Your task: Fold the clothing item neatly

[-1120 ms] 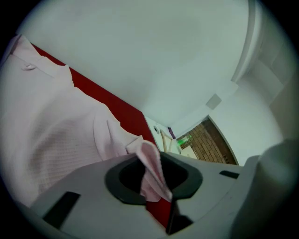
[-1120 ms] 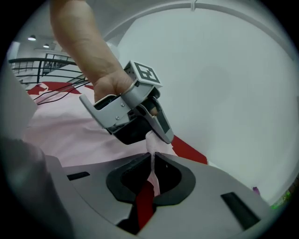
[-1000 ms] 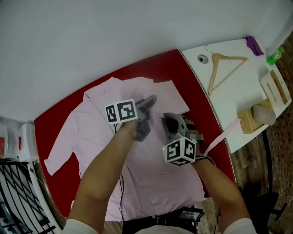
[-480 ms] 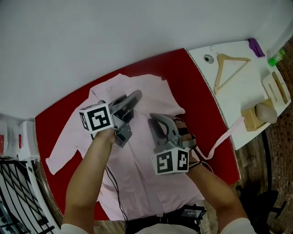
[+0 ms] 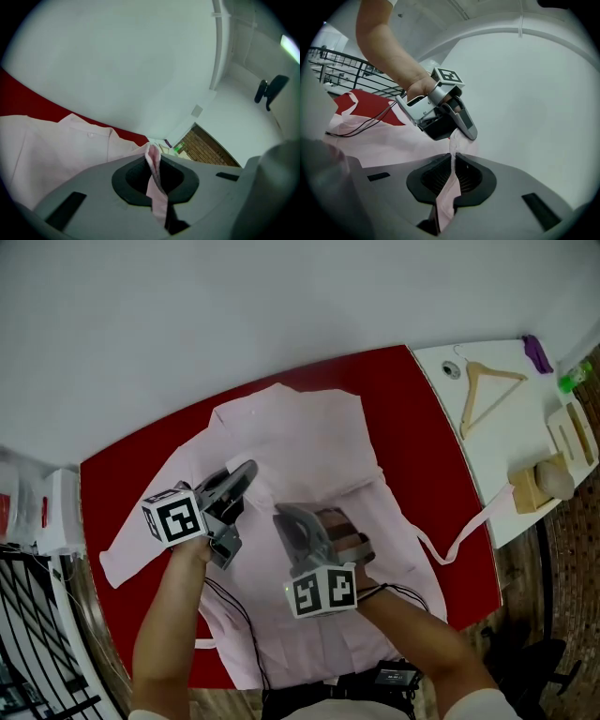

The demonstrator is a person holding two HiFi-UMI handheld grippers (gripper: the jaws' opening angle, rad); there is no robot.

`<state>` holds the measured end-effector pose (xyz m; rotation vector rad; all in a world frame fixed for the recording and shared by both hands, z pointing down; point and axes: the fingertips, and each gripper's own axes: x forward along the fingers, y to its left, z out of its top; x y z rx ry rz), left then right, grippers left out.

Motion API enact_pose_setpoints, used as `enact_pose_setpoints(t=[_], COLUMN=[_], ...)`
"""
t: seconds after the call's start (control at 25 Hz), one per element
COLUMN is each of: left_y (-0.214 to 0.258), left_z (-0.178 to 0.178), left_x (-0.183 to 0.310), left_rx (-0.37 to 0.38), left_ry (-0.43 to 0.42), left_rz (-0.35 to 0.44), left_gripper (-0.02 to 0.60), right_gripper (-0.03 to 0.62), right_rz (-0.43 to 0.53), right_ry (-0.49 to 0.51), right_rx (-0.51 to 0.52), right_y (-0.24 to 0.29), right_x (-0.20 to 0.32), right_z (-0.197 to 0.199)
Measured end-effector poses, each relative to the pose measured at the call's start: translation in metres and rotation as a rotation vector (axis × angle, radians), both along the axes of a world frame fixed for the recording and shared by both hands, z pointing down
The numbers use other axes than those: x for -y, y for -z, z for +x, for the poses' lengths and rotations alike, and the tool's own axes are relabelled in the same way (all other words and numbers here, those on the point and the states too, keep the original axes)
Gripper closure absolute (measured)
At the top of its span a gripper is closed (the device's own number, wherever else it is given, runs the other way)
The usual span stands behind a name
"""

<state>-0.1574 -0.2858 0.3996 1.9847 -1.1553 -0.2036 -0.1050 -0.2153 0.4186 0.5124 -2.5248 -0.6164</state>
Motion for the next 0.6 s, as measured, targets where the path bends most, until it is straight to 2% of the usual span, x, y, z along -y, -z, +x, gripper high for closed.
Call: enact_pose_setpoints(t=[0.32, 0.52, 0.6], left_y=[-0.055, -0.094, -0.104], left_z=[-0.032, -0.037, -0.043], left_x=[-0.034, -0.042, -0.042], left_rx=[0.029, 0.057, 0.075], left_ry=[0.021, 0.010, 0.019], left_rz=[-0.115, -0.206, -0.229], left_gripper=[0.571, 0.571, 0.571], right_gripper=[0.560, 0.559, 0.531], right_rz=[-0.068, -0.171, -0.192], right_ry=[0.060, 0.093, 0.108], right_rx=[-0.101, -0.188, -0.204], right_y=[-0.047, -0.084, -0.092], right_x=[-0.032, -0.045, -0.049], right_z=[-0.026, -0.022, -0.017])
